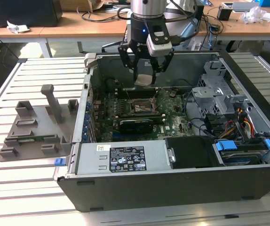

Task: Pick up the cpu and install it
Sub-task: 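Place the cpu into insertion slot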

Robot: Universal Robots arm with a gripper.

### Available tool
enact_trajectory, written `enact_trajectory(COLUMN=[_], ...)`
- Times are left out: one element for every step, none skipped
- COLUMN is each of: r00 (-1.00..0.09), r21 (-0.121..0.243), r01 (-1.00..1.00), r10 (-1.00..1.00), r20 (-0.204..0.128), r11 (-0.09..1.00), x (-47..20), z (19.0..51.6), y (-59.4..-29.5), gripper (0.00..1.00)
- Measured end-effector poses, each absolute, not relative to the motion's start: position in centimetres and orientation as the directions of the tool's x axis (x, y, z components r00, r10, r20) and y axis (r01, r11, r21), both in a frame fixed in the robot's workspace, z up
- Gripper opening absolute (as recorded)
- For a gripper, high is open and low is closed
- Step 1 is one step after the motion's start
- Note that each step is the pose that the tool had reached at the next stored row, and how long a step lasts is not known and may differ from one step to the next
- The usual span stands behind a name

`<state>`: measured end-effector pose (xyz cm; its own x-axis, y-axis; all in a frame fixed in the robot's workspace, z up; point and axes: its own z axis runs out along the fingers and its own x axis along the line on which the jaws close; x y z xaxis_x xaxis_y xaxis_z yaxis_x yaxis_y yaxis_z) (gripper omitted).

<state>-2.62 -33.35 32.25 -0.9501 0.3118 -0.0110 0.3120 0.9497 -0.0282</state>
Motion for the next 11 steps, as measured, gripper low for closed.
enact_trajectory(r00=[-0.943, -0.936, -0.932, -0.924, -0.919, -0.915, -0.908, -0.9, -0.893, -0.889, -0.885], r21=[-0.028, -0.029, -0.029, -0.029, -0.03, -0.03, -0.03, -0.031, -0.031, -0.031, -0.031], r01=[0.334, 0.351, 0.363, 0.381, 0.394, 0.403, 0.419, 0.435, 0.45, 0.458, 0.465], r10=[0.333, 0.351, 0.362, 0.381, 0.394, 0.403, 0.419, 0.435, 0.45, 0.458, 0.465], r20=[-0.011, -0.011, -0.011, -0.012, -0.012, -0.012, -0.012, -0.012, -0.012, -0.012, -0.012], r11=[0.942, 0.936, 0.932, 0.924, 0.918, 0.915, 0.907, 0.9, 0.893, 0.888, 0.885], x=[-2.61, -2.61, -2.61, -2.62, -2.62, -2.62, -2.62, -2.62, -2.62, -2.62, -2.61], z=[32.24, 32.24, 32.24, 32.24, 32.24, 32.24, 32.24, 32.24, 32.23, 32.23, 32.24], y=[-33.35, -33.35, -33.35, -33.35, -33.35, -33.35, -33.35, -33.35, -33.35, -33.35, -33.35], gripper=[0.55, 0.55, 0.55, 0.55, 0.55, 0.55, 0.55, 0.55, 0.55, 0.55, 0.55])
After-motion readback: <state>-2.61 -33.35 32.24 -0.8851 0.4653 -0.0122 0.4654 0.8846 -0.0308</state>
